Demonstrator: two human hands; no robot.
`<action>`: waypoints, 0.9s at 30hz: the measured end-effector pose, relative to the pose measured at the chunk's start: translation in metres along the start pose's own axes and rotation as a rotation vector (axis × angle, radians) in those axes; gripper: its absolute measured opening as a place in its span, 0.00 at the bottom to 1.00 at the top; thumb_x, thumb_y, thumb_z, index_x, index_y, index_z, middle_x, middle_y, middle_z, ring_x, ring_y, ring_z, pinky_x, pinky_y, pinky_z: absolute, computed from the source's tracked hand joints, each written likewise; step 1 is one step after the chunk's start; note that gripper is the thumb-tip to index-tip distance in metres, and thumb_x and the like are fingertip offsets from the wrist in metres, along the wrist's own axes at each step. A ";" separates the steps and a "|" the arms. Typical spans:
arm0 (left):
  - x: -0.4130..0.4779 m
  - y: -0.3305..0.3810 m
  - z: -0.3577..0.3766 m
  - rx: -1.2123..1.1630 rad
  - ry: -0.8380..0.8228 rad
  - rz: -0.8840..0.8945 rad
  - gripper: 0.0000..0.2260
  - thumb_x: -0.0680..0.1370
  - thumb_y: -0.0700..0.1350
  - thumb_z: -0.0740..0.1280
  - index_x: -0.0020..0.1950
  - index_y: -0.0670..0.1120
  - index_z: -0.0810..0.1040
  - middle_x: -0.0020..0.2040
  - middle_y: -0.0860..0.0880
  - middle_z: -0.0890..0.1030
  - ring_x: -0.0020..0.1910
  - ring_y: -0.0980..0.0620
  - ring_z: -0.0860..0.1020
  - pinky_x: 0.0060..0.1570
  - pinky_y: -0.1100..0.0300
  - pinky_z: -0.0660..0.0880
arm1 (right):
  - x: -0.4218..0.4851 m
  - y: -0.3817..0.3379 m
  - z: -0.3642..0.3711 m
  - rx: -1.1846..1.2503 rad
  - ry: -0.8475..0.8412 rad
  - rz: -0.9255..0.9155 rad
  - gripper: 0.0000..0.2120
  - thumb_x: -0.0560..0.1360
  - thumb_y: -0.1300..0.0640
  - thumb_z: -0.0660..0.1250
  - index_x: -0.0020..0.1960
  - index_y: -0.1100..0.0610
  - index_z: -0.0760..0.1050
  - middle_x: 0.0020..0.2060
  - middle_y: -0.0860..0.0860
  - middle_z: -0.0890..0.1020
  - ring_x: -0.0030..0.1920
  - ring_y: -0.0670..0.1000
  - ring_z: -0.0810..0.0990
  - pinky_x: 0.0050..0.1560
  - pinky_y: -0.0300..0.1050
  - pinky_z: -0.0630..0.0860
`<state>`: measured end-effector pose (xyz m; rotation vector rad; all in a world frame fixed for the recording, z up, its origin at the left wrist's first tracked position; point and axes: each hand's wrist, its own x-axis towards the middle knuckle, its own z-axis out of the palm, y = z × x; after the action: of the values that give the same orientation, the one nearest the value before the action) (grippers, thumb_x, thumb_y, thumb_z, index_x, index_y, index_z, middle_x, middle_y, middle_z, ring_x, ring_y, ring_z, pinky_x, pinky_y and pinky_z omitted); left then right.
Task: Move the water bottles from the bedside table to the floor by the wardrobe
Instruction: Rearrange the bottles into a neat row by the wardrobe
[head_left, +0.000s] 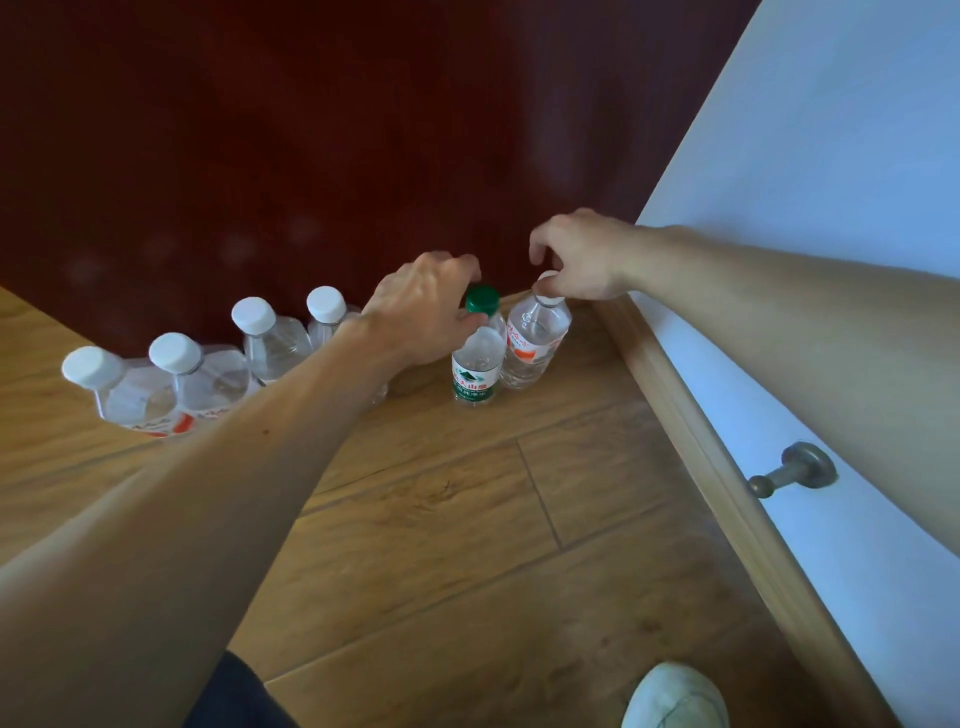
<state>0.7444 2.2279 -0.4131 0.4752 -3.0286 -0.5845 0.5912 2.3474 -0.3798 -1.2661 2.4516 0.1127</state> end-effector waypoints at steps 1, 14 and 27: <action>0.001 0.001 0.001 -0.001 0.003 0.003 0.18 0.76 0.50 0.69 0.64 0.46 0.74 0.55 0.45 0.78 0.53 0.44 0.78 0.46 0.51 0.75 | 0.001 -0.001 0.001 -0.004 -0.003 -0.003 0.20 0.75 0.47 0.71 0.64 0.53 0.74 0.53 0.53 0.74 0.57 0.59 0.76 0.52 0.49 0.74; 0.013 0.009 0.008 -0.016 0.018 0.009 0.18 0.75 0.48 0.72 0.62 0.43 0.75 0.56 0.44 0.77 0.53 0.44 0.78 0.45 0.55 0.73 | -0.003 -0.002 0.007 -0.010 -0.033 0.038 0.08 0.77 0.50 0.68 0.53 0.52 0.74 0.51 0.52 0.71 0.50 0.58 0.76 0.50 0.52 0.76; 0.004 0.007 0.006 -0.009 0.001 -0.043 0.14 0.74 0.44 0.73 0.56 0.40 0.76 0.50 0.43 0.80 0.47 0.44 0.80 0.42 0.52 0.78 | -0.012 -0.010 0.015 -0.018 -0.004 0.038 0.09 0.78 0.53 0.69 0.51 0.53 0.69 0.51 0.54 0.71 0.48 0.58 0.75 0.45 0.51 0.72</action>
<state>0.7381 2.2348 -0.4160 0.5416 -3.0205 -0.6005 0.6099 2.3547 -0.3884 -1.2256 2.4774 0.1482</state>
